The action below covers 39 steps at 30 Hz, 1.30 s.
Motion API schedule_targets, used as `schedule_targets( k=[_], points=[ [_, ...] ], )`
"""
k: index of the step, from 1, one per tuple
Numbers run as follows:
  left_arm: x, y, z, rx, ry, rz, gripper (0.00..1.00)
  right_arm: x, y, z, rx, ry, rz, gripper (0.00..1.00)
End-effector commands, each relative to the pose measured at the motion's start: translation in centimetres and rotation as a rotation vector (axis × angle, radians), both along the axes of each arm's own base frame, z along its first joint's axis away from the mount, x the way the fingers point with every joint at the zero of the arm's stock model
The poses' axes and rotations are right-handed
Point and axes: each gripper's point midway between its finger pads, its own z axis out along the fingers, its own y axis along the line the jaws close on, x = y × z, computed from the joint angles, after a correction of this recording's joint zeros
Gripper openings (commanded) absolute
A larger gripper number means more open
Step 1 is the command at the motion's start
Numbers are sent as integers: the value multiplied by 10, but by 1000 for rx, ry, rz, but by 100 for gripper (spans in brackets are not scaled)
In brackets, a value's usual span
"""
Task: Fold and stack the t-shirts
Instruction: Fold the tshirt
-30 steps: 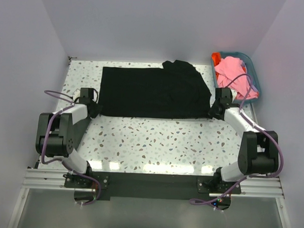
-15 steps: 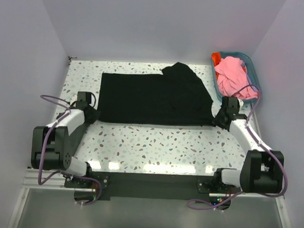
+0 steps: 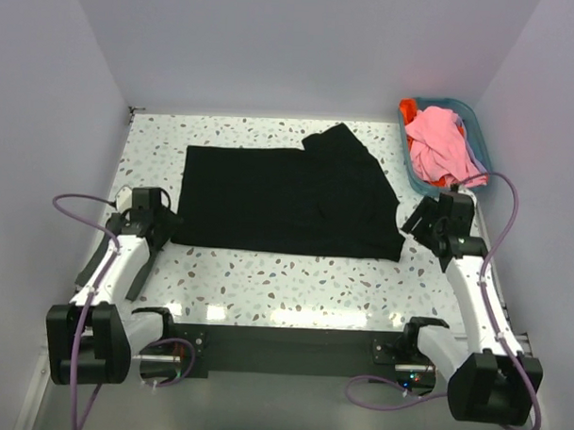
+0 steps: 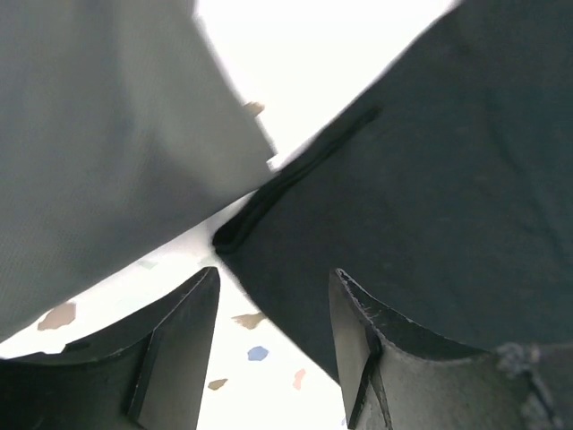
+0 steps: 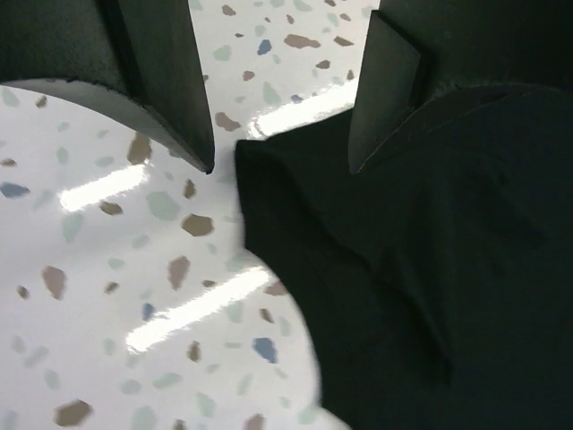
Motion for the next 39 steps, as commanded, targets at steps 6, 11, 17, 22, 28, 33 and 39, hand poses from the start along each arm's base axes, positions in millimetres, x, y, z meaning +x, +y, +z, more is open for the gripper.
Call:
schedule_targets(
  k=[6, 11, 17, 22, 28, 33, 39],
  points=[
    [81, -48, 84, 52, -241, -316, 55, 82, 73, 12, -3, -33, 300, 65],
    [119, -88, 95, 64, -286, -472, 55, 119, 111, -12, 5, 18, 381, 58],
    [177, -76, 108, 165, -264, -437, 56, 164, 136, -7, -80, 19, 401, 57],
    [238, -47, 113, 359, -218, -367, 56, 215, 136, 14, -162, -69, 387, 57],
    [289, -11, 70, 459, -113, -328, 56, 276, 145, 17, -252, -152, 435, 57],
    [325, 15, 39, 509, -80, -309, 56, 321, 150, 28, -315, -236, 456, 57],
    [346, 23, 13, 579, -43, -353, 57, 360, 143, 9, -366, -233, 453, 59]
  ],
)
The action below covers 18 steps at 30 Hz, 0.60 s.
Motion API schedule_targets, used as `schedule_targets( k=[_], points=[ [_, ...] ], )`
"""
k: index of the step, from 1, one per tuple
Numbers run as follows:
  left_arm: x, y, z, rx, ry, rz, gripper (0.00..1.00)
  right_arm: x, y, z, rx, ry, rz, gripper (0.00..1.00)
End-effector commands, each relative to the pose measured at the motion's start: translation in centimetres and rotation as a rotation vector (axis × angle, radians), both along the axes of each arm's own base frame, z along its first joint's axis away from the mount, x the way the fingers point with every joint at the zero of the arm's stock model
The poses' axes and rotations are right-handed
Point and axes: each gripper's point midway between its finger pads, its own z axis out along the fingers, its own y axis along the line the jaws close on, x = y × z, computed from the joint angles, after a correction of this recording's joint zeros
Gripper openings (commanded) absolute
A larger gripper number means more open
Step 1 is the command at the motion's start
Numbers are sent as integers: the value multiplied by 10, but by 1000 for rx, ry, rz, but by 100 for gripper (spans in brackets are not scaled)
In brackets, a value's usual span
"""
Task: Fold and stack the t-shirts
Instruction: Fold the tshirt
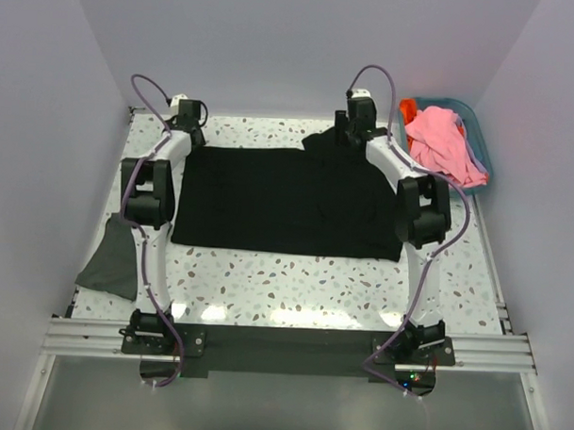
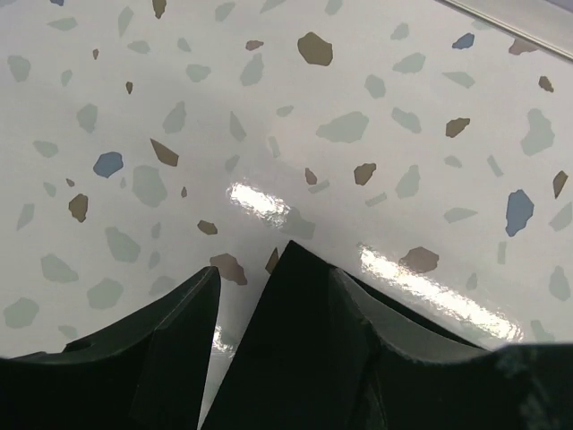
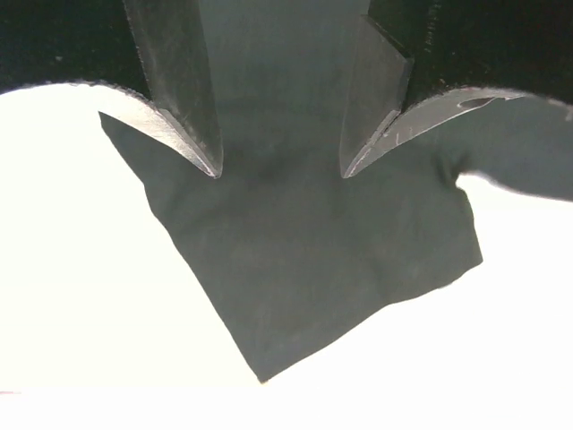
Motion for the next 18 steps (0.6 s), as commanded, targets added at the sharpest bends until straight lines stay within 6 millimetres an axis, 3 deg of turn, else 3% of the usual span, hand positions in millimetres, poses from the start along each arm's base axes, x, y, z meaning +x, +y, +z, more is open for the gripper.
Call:
schedule_targets(
  k=[1, 2, 3, 11, 18],
  points=[
    [25, 6, 31, 73, -86, -26, 57, 33, -14, 22, -39, -96, -17, 59],
    [25, 5, 26, 80, -77, -34, 57, 36, -15, 6, -45, -72, -17, 59],
    [26, 4, 25, 75, -79, -44, 57, 43, -16, 13, -47, -91, -20, 59],
    [26, 0, -3, 44, -49, -64, 55, 59, -38, -17, -63, -51, -25, 63],
    [28, -3, -3, 18, -47, -71, 47, 63, -45, -45, -39, 0, -12, 67]
  ],
)
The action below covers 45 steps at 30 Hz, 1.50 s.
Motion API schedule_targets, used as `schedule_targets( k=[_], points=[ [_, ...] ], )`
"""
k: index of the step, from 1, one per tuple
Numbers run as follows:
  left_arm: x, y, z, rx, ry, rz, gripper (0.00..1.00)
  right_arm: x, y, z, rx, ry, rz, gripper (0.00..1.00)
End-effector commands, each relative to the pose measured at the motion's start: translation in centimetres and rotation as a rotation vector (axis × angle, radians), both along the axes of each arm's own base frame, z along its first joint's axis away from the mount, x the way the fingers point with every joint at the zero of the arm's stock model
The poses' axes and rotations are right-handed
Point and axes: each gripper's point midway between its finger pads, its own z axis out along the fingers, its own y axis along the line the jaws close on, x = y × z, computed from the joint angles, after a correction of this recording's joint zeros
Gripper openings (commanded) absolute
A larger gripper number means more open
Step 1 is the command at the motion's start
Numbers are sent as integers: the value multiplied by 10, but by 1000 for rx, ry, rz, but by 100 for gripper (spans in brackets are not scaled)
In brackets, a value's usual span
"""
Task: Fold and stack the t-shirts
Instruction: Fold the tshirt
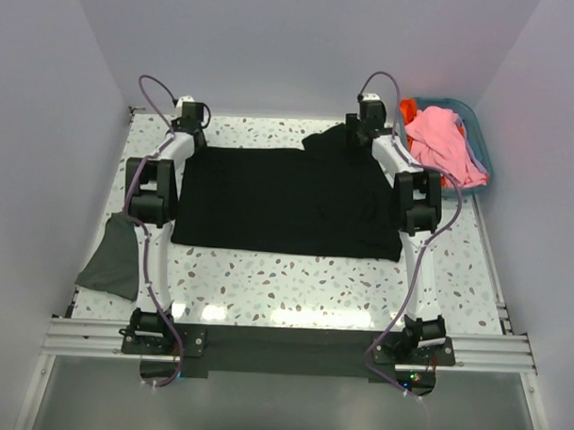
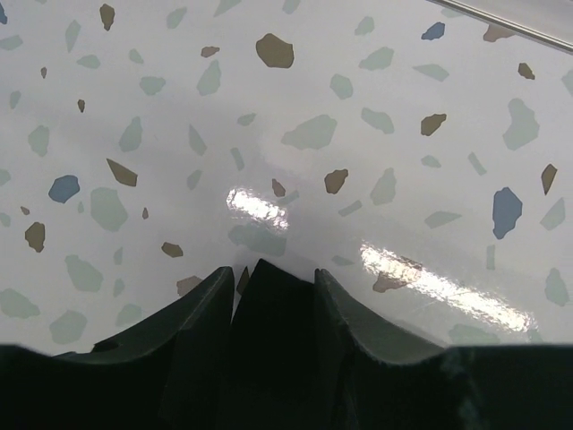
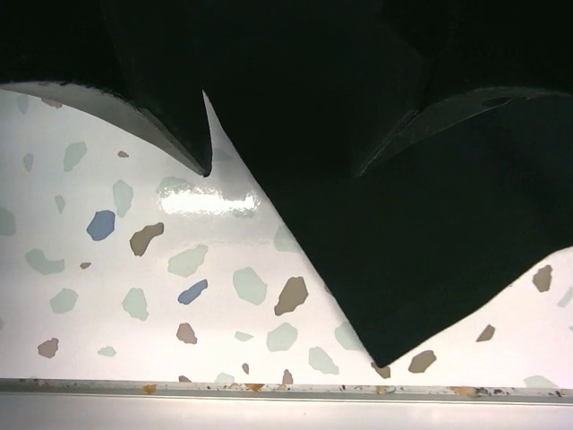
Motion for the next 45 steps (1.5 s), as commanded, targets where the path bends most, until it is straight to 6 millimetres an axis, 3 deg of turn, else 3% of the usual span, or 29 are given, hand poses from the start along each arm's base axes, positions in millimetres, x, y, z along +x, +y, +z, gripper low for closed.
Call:
schedule_targets(
  k=[1, 11, 22, 30, 37, 45],
  points=[
    [16, 1, 14, -15, -58, -6, 44, 9, 0, 6, 11, -17, 18, 66],
    [17, -1, 14, -27, -55, -10, 24, 14, -10, -8, 42, -4, 11, 67],
    [22, -6, 19, -97, -99, -16, 1, 9, -18, -20, 73, 29, -47, 51],
    [24, -10, 19, -139, -119, -20, 0, 7, -5, -25, 160, 43, -13, 27],
    [25, -8, 36, -156, -177, -12, 0, 12, 5, -10, 227, 6, 2, 0],
    [29, -9, 59, -169, -240, -15, 0, 18, 2, 23, 245, -64, -10, 0]
  ],
)
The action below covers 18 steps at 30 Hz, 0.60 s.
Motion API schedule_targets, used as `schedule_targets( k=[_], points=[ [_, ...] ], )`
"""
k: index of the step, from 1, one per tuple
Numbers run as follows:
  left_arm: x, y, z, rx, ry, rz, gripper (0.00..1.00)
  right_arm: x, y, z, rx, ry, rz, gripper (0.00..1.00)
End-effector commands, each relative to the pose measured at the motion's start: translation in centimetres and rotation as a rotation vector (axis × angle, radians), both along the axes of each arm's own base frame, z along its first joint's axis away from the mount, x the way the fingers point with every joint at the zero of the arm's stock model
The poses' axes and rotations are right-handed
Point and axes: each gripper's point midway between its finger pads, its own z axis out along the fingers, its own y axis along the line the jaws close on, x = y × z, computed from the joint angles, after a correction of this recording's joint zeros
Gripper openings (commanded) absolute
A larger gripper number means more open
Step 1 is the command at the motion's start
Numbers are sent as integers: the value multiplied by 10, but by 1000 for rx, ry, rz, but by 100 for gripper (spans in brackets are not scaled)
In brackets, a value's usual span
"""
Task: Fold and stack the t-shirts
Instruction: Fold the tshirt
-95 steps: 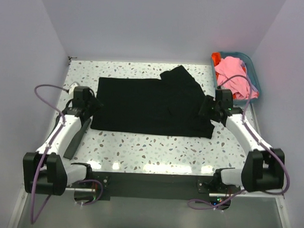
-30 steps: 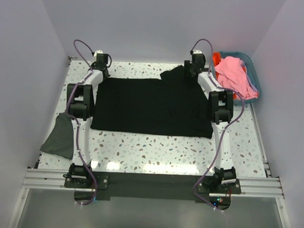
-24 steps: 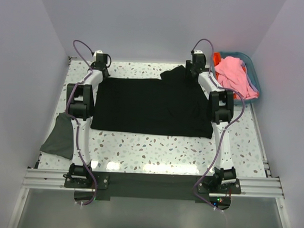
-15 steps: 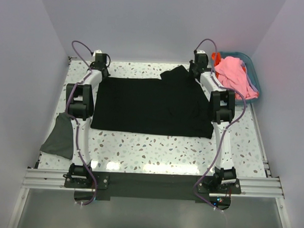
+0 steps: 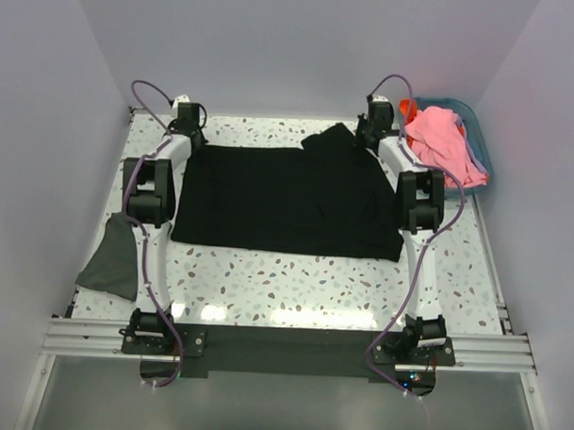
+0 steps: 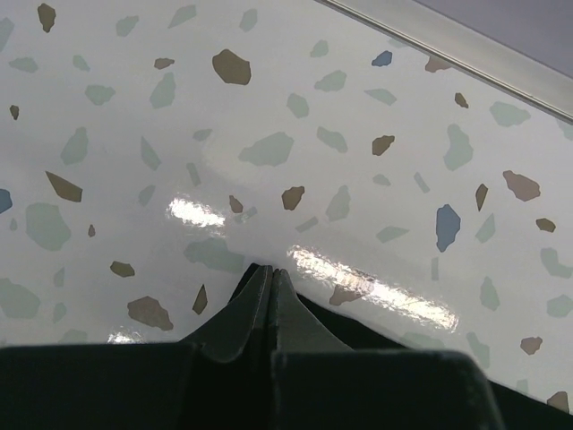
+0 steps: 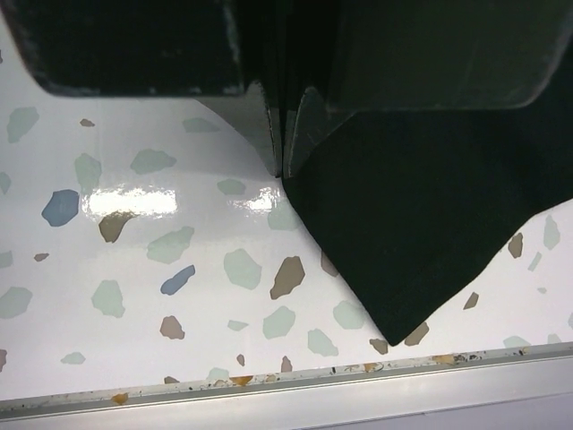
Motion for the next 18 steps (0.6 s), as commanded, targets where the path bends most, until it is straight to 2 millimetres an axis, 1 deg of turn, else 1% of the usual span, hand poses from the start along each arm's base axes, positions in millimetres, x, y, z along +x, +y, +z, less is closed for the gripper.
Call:
schedule_targets(
  k=[1, 3, 4, 6, 7, 8, 10, 11, 13, 16, 17, 18],
  points=[
    [13, 4, 62, -28, -156, 13, 0, 8, 1, 52, 43, -99, -3, 0],
    [14, 4, 68, -33, -174, 18, 0, 8, -1, 59, 44, -115, -11, 0],
    [14, 4, 74, -39, -186, 19, 0, 9, -1, 71, 47, -139, -12, 0],
    [15, 4, 79, -47, -201, 19, 0, 8, -2, 78, 45, -151, -19, 0],
    [15, 4, 85, -51, -211, 18, 0, 9, -2, 89, 46, -172, -21, 0],
    [15, 3, 87, -55, -218, 15, 0, 7, -6, 91, 42, -176, -31, 0],
    [15, 2, 95, -62, -234, 11, 0, 6, -7, 97, 41, -189, -38, 0],
    [15, 1, 97, -65, -238, 10, 0, 5, -7, 103, 44, -196, -41, 0],
    [15, 0, 102, -70, -247, 4, 0, 4, -8, 107, 46, -204, -43, 0],
    [12, -2, 101, -80, -241, 1, 0, 0, -10, 111, 43, -206, -46, 0],
    [10, 13, 101, -77, -242, 26, 0, -4, -10, 106, 41, -192, -48, 0],
    [8, 14, 101, -79, -241, 28, 0, -6, -11, 113, 45, -201, -50, 0]
  ],
)
